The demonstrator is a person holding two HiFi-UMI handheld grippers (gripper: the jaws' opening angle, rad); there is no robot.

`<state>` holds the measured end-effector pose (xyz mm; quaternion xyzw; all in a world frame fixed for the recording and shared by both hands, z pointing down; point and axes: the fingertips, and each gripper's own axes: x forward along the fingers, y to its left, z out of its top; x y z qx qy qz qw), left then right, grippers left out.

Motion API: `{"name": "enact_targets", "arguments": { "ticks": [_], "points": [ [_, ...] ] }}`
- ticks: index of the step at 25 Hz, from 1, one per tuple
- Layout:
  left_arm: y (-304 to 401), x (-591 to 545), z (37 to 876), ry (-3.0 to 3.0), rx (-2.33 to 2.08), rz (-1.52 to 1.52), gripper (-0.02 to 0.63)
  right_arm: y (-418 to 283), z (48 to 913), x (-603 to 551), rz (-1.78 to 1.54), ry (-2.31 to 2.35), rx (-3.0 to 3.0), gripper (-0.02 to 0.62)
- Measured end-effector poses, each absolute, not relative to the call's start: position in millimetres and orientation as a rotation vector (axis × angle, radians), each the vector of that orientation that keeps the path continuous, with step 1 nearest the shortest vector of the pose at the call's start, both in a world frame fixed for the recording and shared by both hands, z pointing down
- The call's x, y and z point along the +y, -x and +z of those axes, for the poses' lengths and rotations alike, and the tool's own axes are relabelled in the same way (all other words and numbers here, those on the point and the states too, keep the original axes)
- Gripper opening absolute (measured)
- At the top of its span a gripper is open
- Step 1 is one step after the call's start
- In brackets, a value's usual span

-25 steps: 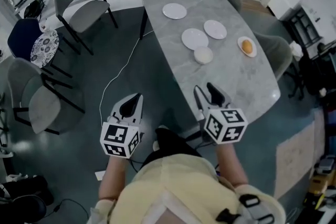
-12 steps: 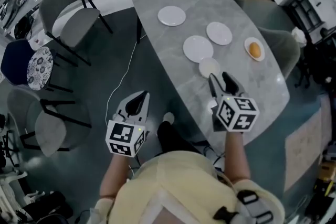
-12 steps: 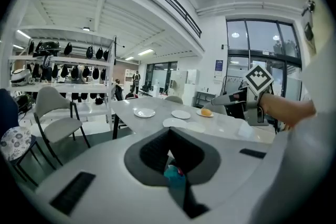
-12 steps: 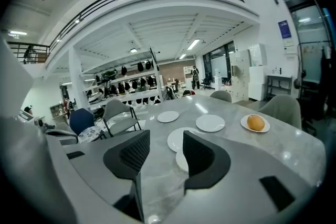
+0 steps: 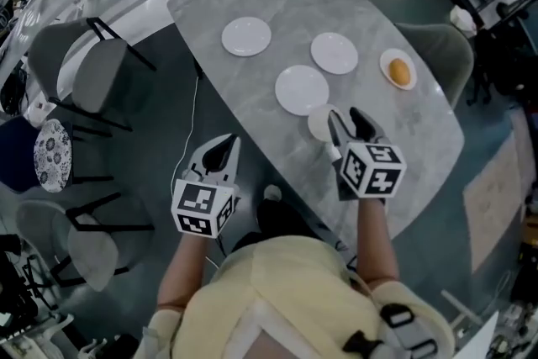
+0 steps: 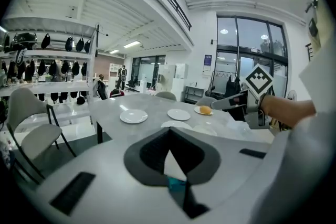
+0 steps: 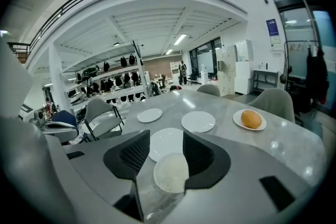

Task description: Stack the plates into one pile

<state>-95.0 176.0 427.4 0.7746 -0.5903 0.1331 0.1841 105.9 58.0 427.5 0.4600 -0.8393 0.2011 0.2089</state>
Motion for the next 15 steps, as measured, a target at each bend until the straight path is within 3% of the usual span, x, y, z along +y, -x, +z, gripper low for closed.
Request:
{"name": "enact_targets", "arguments": {
  "ticks": [15],
  "points": [
    [59,67,452,-2.297,-1.394,0.531,-0.003,-117,444,31,0.668,-1.306,-2.280,0.175]
  ]
}}
